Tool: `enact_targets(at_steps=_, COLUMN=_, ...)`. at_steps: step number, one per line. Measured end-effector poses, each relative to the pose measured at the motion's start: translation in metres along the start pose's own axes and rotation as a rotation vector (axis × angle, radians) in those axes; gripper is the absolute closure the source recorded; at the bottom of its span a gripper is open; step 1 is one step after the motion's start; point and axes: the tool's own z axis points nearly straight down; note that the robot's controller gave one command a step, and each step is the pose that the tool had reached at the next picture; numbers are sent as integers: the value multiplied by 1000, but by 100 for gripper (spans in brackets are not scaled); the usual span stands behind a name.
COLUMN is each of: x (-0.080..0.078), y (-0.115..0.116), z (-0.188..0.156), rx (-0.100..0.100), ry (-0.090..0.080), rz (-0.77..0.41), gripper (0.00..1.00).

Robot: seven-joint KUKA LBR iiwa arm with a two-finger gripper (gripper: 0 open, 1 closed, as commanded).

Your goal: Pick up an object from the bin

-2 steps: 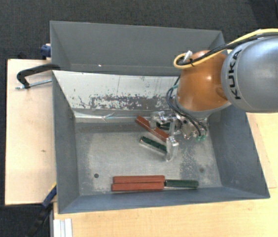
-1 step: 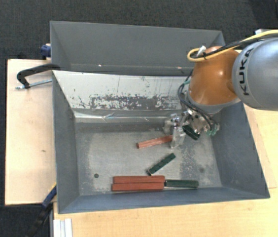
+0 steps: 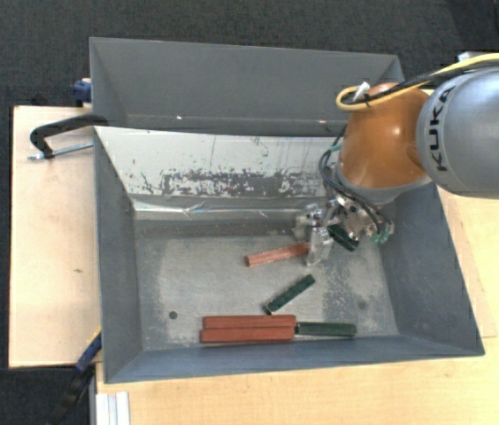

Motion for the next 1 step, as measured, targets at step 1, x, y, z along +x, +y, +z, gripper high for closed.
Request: enact_targets(at_steps=1, x=27, y=-2, z=-154, rx=2, ry=-1, rz=43, gripper=100)
